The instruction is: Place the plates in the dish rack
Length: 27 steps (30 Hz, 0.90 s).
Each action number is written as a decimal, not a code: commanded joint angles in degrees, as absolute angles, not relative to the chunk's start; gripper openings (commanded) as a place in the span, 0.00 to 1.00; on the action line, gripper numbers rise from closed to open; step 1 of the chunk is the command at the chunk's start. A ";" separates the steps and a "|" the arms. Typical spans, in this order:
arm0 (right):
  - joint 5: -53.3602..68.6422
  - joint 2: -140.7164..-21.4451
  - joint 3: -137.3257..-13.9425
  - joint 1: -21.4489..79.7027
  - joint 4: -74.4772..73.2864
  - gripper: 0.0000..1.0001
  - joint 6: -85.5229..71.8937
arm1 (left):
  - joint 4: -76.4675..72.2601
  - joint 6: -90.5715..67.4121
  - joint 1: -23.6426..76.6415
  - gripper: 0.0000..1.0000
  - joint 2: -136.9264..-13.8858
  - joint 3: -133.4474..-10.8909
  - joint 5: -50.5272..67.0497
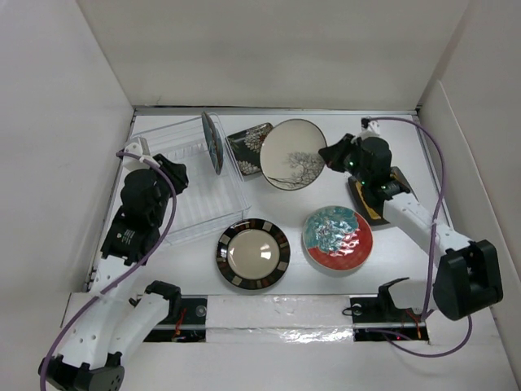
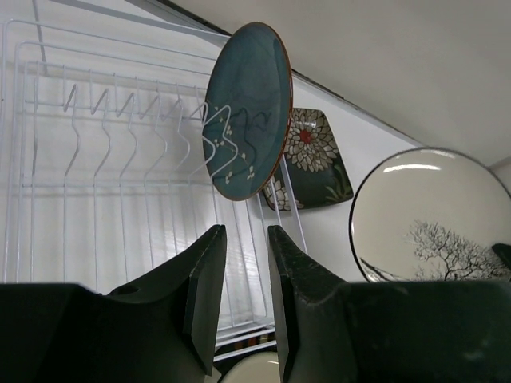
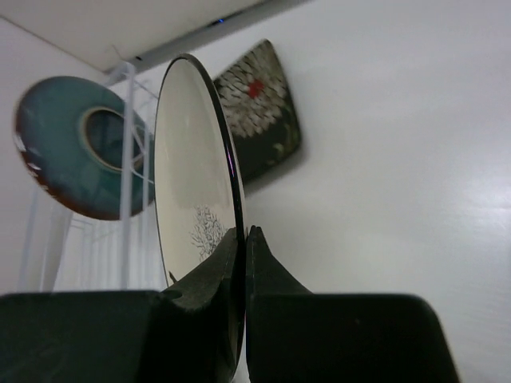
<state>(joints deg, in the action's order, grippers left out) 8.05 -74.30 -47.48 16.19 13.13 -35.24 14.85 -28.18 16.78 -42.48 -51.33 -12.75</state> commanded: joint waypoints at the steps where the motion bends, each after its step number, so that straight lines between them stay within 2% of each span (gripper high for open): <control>1: 0.02 -72.15 -59.65 24.22 15.49 0.00 -32.71 | 12.22 -29.79 16.61 0.24 -40.78 -51.68 -13.89; 2: -7.05 -72.85 -65.33 26.35 11.81 0.00 -30.26 | 11.96 -29.97 16.61 0.24 -40.69 -51.94 -13.80; 4: -12.46 -75.92 -70.46 31.52 10.02 0.00 -28.49 | 12.48 -30.41 16.61 0.24 -40.96 -53.08 -14.32; 10: -22.22 -86.12 -90.85 40.86 7.30 0.00 -23.39 | 14.23 -31.72 16.61 0.23 -40.08 -54.84 -16.69; 15: -30.73 -99.65 -108.34 48.93 1.68 0.00 -16.71 | 15.82 -36.20 16.61 0.23 -37.18 -55.55 -21.70; 19: -36.03 -109.49 -121.52 52.81 -1.39 0.00 -12.49 | 15.47 -36.30 16.61 0.25 -35.60 -55.46 -22.85; 24: -43.39 -123.11 -144.37 56.42 -7.11 0.00 -5.73 | 17.05 -37.70 16.61 0.25 -34.54 -56.25 -25.57; 27: -48.93 -129.72 -149.93 58.27 -3.53 0.00 1.65 | 17.84 -38.32 17.23 0.26 -34.19 -56.69 -27.15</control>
<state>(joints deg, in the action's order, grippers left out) -39.11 -128.97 -141.49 56.58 -11.92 -6.66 17.58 -36.80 16.88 -34.57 -54.35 -24.10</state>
